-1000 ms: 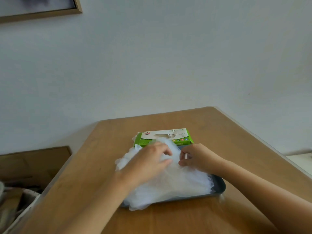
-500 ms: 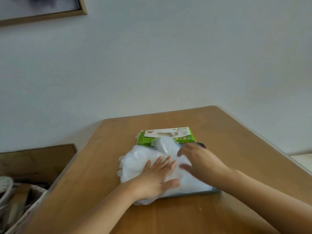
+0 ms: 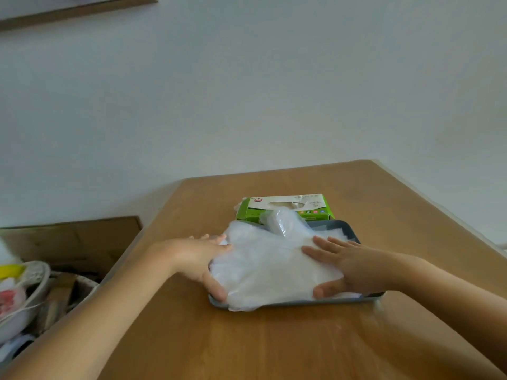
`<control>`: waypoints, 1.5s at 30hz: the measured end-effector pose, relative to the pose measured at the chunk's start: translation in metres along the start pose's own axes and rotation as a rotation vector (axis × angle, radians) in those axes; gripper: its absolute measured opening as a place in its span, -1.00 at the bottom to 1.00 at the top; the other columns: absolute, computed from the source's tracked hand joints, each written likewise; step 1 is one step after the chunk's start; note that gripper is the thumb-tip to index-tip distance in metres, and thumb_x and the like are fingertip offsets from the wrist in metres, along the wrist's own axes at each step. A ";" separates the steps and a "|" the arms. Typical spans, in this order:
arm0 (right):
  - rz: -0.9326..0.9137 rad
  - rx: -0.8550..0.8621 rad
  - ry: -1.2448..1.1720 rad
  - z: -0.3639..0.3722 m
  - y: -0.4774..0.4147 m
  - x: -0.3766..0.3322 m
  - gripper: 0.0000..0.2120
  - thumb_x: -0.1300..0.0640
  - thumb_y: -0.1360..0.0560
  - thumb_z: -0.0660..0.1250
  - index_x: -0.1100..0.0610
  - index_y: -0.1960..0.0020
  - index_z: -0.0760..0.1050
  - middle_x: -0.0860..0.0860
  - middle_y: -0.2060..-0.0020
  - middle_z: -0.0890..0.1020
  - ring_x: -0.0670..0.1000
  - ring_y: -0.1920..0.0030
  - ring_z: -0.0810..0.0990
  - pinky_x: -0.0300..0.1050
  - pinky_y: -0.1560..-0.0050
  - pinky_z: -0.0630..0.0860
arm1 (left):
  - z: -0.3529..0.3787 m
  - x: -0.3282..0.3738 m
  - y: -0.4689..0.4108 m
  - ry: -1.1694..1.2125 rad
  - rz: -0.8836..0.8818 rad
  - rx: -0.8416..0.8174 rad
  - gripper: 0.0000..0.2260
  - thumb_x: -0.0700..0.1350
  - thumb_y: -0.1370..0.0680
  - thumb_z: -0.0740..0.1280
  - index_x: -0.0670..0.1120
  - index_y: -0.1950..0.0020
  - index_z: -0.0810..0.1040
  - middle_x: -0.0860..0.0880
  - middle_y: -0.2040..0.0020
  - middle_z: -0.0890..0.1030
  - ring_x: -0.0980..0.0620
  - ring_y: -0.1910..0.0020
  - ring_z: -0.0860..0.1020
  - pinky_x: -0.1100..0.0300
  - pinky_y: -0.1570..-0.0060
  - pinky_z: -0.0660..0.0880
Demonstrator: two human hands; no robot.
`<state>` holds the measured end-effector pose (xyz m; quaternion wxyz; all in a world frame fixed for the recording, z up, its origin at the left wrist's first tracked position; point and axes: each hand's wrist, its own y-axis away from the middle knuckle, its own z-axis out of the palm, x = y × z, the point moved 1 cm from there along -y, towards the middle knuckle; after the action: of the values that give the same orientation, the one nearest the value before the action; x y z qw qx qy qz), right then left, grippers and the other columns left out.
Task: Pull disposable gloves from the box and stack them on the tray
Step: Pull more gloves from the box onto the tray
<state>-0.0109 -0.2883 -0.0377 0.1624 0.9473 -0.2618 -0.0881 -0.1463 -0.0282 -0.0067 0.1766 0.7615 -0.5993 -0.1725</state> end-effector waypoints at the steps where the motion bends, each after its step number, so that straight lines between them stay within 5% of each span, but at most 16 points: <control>1: 0.003 -0.003 0.000 -0.002 0.001 0.000 -0.14 -0.43 -0.43 0.11 -0.20 -0.53 -0.28 -0.09 -0.54 -0.25 0.03 -0.54 -0.19 0.02 -0.50 -0.16 | -0.006 0.001 0.000 0.054 0.020 0.026 -0.13 0.32 -0.38 0.40 0.09 -0.56 0.08 0.09 -0.57 0.04 -0.02 -0.54 0.08 0.10 -0.48 0.10; 3: 0.004 0.000 0.006 -0.004 0.002 -0.001 -0.13 -0.43 -0.42 0.14 -0.20 -0.53 -0.25 -0.11 -0.54 -0.22 0.02 -0.55 -0.15 0.02 -0.50 -0.13 | -0.018 0.006 0.002 0.192 0.046 0.155 -0.29 0.28 -0.43 0.37 0.07 -0.50 0.27 0.11 -0.48 0.29 0.07 -0.40 0.33 0.21 -0.33 0.30; 6: 0.002 0.014 0.021 -0.008 -0.003 0.000 -0.10 -0.45 -0.38 0.19 -0.23 -0.53 -0.21 -0.13 -0.55 -0.16 0.00 -0.55 -0.09 0.01 -0.50 -0.08 | -0.029 0.016 0.000 0.361 0.113 0.356 -0.47 0.22 -0.49 0.32 0.10 -0.43 0.38 0.15 -0.40 0.38 0.18 -0.33 0.36 0.30 -0.20 0.29; 10: -0.020 -0.002 -0.013 -0.020 -0.007 0.004 -0.09 -0.42 -0.31 0.32 -0.27 -0.52 -0.06 -0.21 -0.53 0.04 -0.03 -0.52 0.08 0.00 -0.48 0.07 | -0.033 0.023 -0.015 0.369 0.151 0.347 -0.50 0.21 -0.50 0.32 0.11 -0.41 0.39 0.14 -0.40 0.38 0.17 -0.33 0.35 0.29 -0.20 0.29; 15: -0.017 0.235 -0.237 -0.049 -0.026 0.020 -0.41 -0.40 -0.33 0.30 -0.20 -0.29 0.44 -0.26 -0.19 0.54 -0.21 -0.13 0.52 -0.26 -0.20 0.43 | -0.041 0.017 -0.047 0.422 0.116 0.343 -0.44 0.25 -0.45 0.35 0.12 -0.42 0.38 0.11 -0.41 0.39 0.14 -0.31 0.37 0.26 -0.15 0.32; 20: -0.027 0.491 -0.194 -0.073 -0.081 0.048 -0.79 0.08 -0.57 0.26 -0.02 -0.15 0.59 -0.11 -0.09 0.63 -0.15 0.05 0.54 -0.33 0.04 0.36 | -0.044 0.012 -0.084 0.515 0.112 0.432 -0.51 0.17 -0.56 0.25 0.10 -0.47 0.32 0.07 -0.44 0.36 0.07 -0.40 0.32 0.26 -0.23 0.24; 25: -0.029 0.536 -0.251 -0.074 -0.136 0.062 -0.76 0.23 -0.56 0.26 0.00 -0.07 0.65 -0.02 -0.08 0.61 -0.01 0.01 0.58 -0.16 -0.02 0.50 | -0.035 0.009 -0.119 0.505 0.149 0.370 -0.56 0.10 -0.62 0.17 0.11 -0.51 0.25 0.05 -0.56 0.13 0.07 -0.55 0.04 0.12 -0.50 -0.02; 29: -0.125 0.464 -0.272 -0.070 -0.156 0.059 -0.76 0.07 -0.47 0.42 -0.07 -0.13 0.62 -0.08 -0.07 0.47 -0.08 -0.06 0.43 -0.26 -0.02 0.30 | -0.029 0.011 -0.128 0.463 0.201 0.313 -0.57 0.10 -0.63 0.14 0.16 -0.51 0.22 0.04 -0.59 -0.01 0.06 -0.55 -0.17 -0.02 -0.51 -0.14; 33: -0.214 0.478 -0.229 -0.063 -0.166 0.054 -0.80 0.09 -0.49 0.38 -0.08 -0.09 0.65 -0.15 -0.08 0.39 -0.10 -0.14 0.31 -0.30 -0.09 0.22 | -0.029 0.006 -0.132 0.532 0.223 0.297 -0.60 0.09 -0.64 0.12 0.22 -0.50 0.21 0.08 -0.58 -0.01 0.08 -0.55 -0.18 -0.01 -0.51 -0.17; 38: -0.209 0.591 -0.244 -0.058 -0.174 0.050 -0.90 0.17 -0.50 0.38 0.09 0.07 0.68 -0.06 -0.06 0.48 -0.06 -0.06 0.40 -0.36 -0.03 0.21 | -0.022 0.003 -0.140 0.638 0.182 0.352 -0.50 -0.01 -0.67 0.11 0.11 -0.57 0.01 0.15 -0.57 0.00 0.16 -0.54 -0.09 0.28 -0.40 -0.11; 45: -0.201 0.701 -0.460 -0.057 -0.172 0.058 -0.94 0.19 -0.47 0.42 0.11 0.16 0.67 -0.12 -0.02 0.47 -0.07 0.04 0.53 -0.32 -0.01 0.42 | -0.018 -0.001 -0.146 0.658 0.167 0.341 -0.54 -0.02 -0.67 0.10 0.07 -0.57 0.08 0.14 -0.57 -0.01 0.21 -0.53 -0.10 0.30 -0.40 -0.16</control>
<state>0.1328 -0.1644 -0.0503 -0.2411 0.9217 -0.2115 -0.2180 -0.0134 0.0063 -0.0598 0.2439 0.7433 -0.5905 0.1984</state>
